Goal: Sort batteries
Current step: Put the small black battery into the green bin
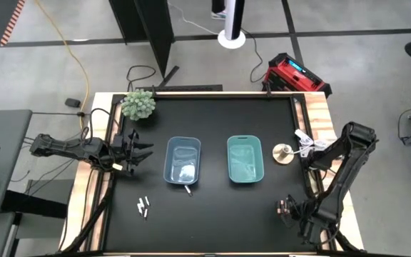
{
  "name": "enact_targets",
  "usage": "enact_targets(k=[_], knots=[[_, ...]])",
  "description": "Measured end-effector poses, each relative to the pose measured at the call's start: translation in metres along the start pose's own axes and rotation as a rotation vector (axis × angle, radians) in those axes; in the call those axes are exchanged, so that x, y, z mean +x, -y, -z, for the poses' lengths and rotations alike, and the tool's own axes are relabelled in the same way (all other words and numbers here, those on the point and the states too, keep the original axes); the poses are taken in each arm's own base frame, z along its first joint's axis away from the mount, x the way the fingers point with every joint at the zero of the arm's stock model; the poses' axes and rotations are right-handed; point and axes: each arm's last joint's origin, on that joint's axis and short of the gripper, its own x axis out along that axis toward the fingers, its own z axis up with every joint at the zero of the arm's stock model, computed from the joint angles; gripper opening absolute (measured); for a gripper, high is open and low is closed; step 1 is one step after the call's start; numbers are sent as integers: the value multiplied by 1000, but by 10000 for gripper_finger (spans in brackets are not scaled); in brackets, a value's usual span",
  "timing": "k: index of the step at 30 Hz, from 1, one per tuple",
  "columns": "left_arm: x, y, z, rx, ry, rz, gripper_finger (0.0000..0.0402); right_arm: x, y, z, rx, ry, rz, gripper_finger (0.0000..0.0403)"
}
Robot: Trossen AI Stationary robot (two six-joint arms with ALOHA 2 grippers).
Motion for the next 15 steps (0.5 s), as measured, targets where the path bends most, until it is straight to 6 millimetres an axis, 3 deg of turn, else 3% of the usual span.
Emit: enact_targets(k=[7, 15], knots=[[0, -1, 4, 13, -43, -6, 153, 16, -2, -1, 9, 32, 47, 123], [0, -1, 5, 5, -54, -8, 153, 18, 2, -3, 1, 47, 83, 133]])
